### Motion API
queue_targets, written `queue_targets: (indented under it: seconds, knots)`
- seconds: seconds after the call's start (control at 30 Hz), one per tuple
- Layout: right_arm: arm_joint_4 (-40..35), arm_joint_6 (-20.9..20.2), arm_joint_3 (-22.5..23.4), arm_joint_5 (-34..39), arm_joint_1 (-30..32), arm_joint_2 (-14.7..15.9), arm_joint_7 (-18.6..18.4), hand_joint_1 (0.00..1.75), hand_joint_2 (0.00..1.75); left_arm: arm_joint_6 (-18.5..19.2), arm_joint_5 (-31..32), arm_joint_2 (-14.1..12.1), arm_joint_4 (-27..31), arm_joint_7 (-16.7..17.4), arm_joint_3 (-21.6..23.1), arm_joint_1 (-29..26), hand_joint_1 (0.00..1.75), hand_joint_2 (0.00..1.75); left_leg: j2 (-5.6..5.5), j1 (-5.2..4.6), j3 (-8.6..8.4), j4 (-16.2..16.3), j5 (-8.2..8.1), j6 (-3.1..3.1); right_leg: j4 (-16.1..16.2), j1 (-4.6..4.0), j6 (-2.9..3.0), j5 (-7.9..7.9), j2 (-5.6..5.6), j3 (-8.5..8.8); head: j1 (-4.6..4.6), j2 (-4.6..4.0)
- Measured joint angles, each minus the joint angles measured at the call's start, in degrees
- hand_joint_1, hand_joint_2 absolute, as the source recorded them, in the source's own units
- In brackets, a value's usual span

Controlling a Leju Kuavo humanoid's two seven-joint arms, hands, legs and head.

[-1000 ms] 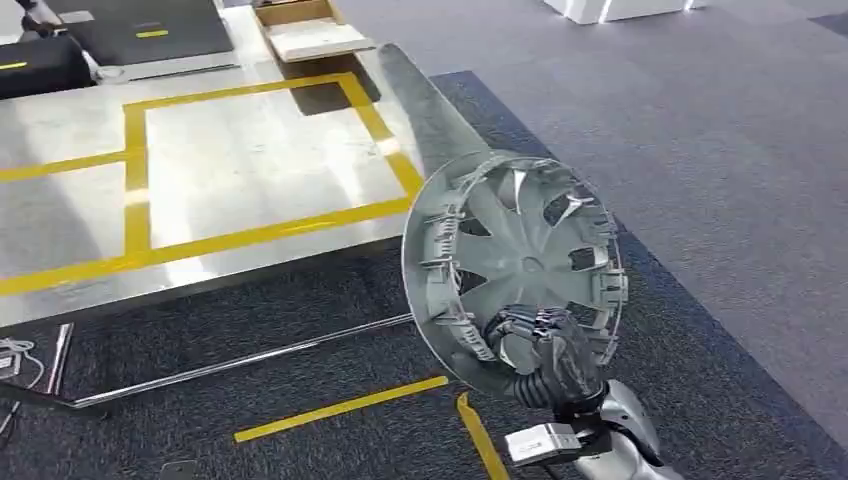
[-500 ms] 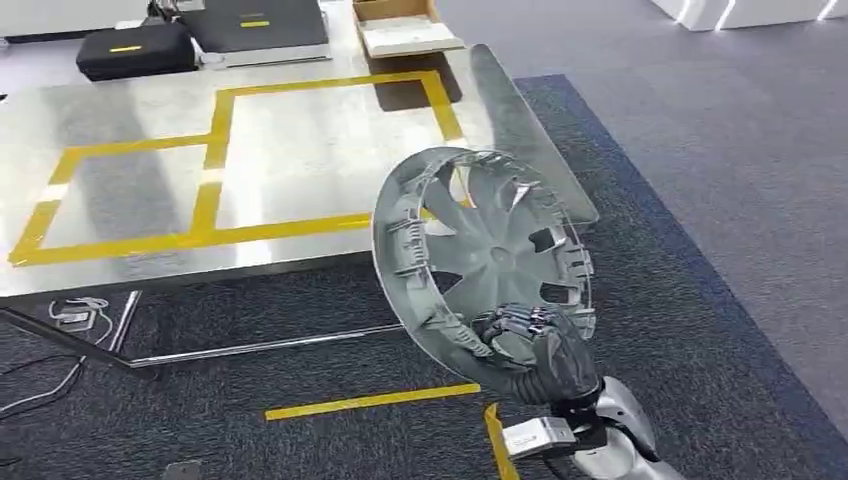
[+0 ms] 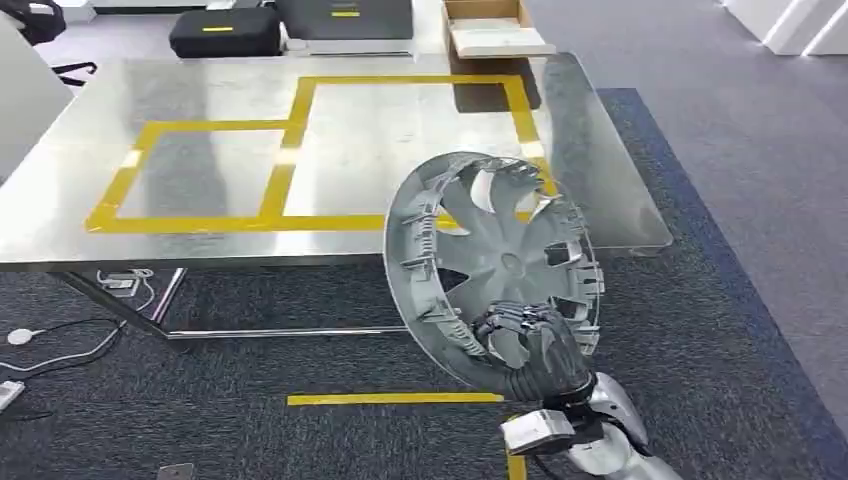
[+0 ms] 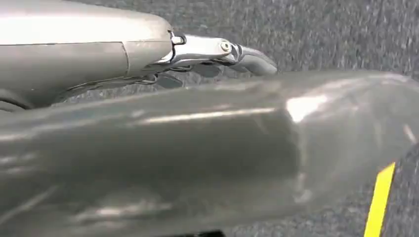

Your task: Take the parts from the cabinet and place them on the table.

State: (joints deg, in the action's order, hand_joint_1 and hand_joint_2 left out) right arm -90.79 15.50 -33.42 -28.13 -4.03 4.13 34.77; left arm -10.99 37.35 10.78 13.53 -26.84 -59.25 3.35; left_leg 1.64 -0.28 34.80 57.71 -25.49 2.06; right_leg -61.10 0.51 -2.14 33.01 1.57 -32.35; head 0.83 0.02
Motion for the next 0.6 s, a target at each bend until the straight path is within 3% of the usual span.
queue_targets:
  seconds: [0.1, 0.13, 0.17, 0.2, 0.27, 0.3, 0.33, 0.4, 0.47, 0.5, 0.6]
  knots:
    - [0.2, -0.02, 0.0, 0.02, 0.42, 0.0, 0.02, 1.75, 1.75, 0.0, -0.07, 0.13, -0.02, 0.07, -0.02, 0.42, 0.0, 0.0, -0.9, 0.0, 0.05, 0.05, -0.2, 0.45, -12.9, 0.16, -0.42, 4.74, -1.44, -7.05, -0.22, 0.0]
    - [0.33, -0.02, -0.02, 0.02, 0.43, 0.02, 0.07, 1.75, 1.75, 0.0, -0.09, 0.15, -0.02, 0.09, -0.04, 0.36, 0.0, 0.0, -1.17, 0.0, -0.01, 0.07, -0.26, 0.43, -13.95, 0.18, -0.58, 4.16, -1.43, -8.04, -0.22, 0.0]
    - [0.48, -0.04, -0.07, 0.02, 0.39, 0.0, 0.07, 1.75, 1.75, 0.0, -0.13, 0.26, -0.02, 0.09, -0.09, 0.32, 0.0, 0.0, -1.48, 0.05, -0.08, 0.15, -0.33, 0.4, -12.29, 0.24, -0.69, 2.2, -1.42, -7.7, -0.22, 0.0]
    - [0.52, -0.04, -0.07, 0.02, 0.34, 0.0, 0.07, 1.75, 1.75, 0.0, -0.33, 0.31, -0.02, 0.09, -0.18, 0.32, 0.0, 0.0, -1.77, 0.14, -0.13, 0.28, -0.45, 0.26, -8.73, 0.35, -0.78, -0.38, -1.41, -6.28, -0.24, 0.0]
    - [0.52, -0.04, -0.07, 0.02, 0.27, 0.0, 0.09, 1.75, 1.75, 0.02, -0.48, 0.35, -0.02, 0.11, -0.39, 0.32, 0.0, 0.0, -2.26, 0.25, -0.15, 0.89, -0.94, -0.39, 0.91, 0.67, -0.91, -5.05, -1.46, -2.03, -0.28, 0.0]
    - [0.57, -0.04, -0.13, 0.02, 0.21, 0.0, 0.09, 1.75, 1.75, 0.04, -0.48, 0.31, -0.02, 0.11, -0.44, 0.34, 0.0, 0.0, -2.37, -0.18, 0.15, 1.33, -1.16, -0.78, 2.06, 0.34, -0.76, -3.71, -1.6, -1.4, -0.31, 0.0]
    - [0.54, -0.04, -0.15, 0.02, 0.14, 0.0, 0.24, 1.75, 1.75, 0.04, -0.5, 0.31, -0.02, 0.11, -0.46, 0.33, 0.0, 0.0, -2.51, -0.14, 0.38, 1.5, -1.15, -0.96, 2.19, 0.49, 0.01, -3.82, -1.69, -0.83, -0.31, 0.0]
    - [0.55, -0.02, -0.17, 0.02, 0.29, 0.0, 0.35, 1.75, 1.75, 0.04, -0.5, 0.33, -0.02, 0.11, -0.55, 0.18, 0.0, 0.0, -2.51, 0.02, 0.34, 1.31, -0.92, -1.37, 2.1, 0.16, 0.55, -3.79, -1.75, -0.99, -0.26, 0.0]
    - [0.46, 0.13, -0.17, 0.04, 0.31, -0.11, 0.63, 1.75, 1.75, 0.07, -0.5, 0.28, -0.02, 0.11, -0.63, 0.23, 0.0, 0.0, -2.41, 0.16, 0.44, 2.0, -1.68, -1.85, 2.49, 0.62, 1.15, -3.99, -1.59, -0.54, -0.31, 0.0]
    - [0.39, 0.24, -0.17, 0.09, 0.31, -0.13, 0.81, 1.75, 1.75, 0.07, -0.5, 0.31, -0.02, 0.11, -0.68, 0.25, 0.0, 0.0, -2.31, 0.13, 1.14, 3.93, -2.9, -2.23, 2.49, 0.63, 1.44, -3.81, -1.52, -0.28, 0.07, 0.0]
    - [0.39, 0.59, -0.17, 0.11, 0.43, -0.24, 0.94, 1.75, 1.75, 0.09, -0.5, 0.33, -0.02, 0.11, -0.83, 0.16, 0.0, 0.0, -2.26, 0.52, 7.05, 16.23, -7.95, -2.92, 2.49, 0.55, 2.02, -3.31, -1.25, 0.32, 0.11, 0.0]
